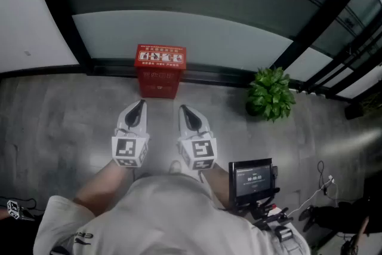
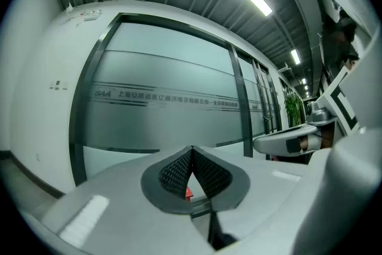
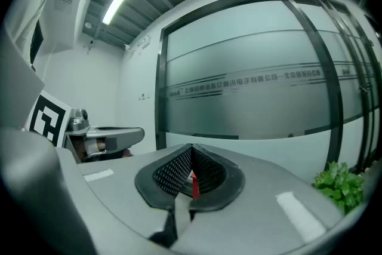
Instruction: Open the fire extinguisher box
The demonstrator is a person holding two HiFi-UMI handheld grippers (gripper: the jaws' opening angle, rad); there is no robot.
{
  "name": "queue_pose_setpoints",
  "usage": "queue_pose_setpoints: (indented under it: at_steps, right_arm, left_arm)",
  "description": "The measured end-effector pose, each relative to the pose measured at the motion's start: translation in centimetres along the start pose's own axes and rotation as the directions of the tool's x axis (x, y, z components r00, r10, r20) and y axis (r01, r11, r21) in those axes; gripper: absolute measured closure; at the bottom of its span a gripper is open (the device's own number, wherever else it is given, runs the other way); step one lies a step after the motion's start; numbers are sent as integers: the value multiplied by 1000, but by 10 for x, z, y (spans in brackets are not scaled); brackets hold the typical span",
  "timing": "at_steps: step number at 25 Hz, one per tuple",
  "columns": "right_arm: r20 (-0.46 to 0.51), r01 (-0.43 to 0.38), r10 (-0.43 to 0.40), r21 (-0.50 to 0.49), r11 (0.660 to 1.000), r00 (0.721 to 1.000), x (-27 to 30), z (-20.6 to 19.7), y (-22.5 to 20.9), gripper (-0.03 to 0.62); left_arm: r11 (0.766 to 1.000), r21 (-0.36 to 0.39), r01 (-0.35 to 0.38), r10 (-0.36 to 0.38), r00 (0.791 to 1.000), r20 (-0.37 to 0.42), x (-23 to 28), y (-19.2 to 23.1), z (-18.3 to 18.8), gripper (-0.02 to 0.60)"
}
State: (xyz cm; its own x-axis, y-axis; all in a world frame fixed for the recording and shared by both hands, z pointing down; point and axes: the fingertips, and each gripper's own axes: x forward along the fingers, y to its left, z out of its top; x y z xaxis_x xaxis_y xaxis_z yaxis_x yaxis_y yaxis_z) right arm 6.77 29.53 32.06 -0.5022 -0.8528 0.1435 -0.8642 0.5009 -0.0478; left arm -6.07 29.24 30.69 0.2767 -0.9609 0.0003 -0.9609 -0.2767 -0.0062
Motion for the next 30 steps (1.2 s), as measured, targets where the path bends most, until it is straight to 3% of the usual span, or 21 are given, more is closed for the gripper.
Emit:
queue_pose_setpoints:
  at_steps: [8, 15, 22, 30]
  right_arm:
    - [19, -32, 32, 9, 999, 999, 38, 11, -53, 580]
    - [-23, -28, 29, 17, 999, 999, 73, -4, -79, 580]
    - [-62, 12, -11, 8, 1000, 998, 132, -14, -96, 580]
    - [-140, 78, -82, -38, 996, 987, 231, -17, -108, 580]
  left_arm:
    - [999, 9, -51, 51, 999, -13, 63, -9, -8, 580]
    - [998, 21, -60, 61, 997, -52, 101, 6, -20, 580]
    - [999, 12, -43, 44, 995, -90, 154, 53, -50, 580]
    - [999, 34, 11, -5, 988, -156, 234, 137, -73, 580]
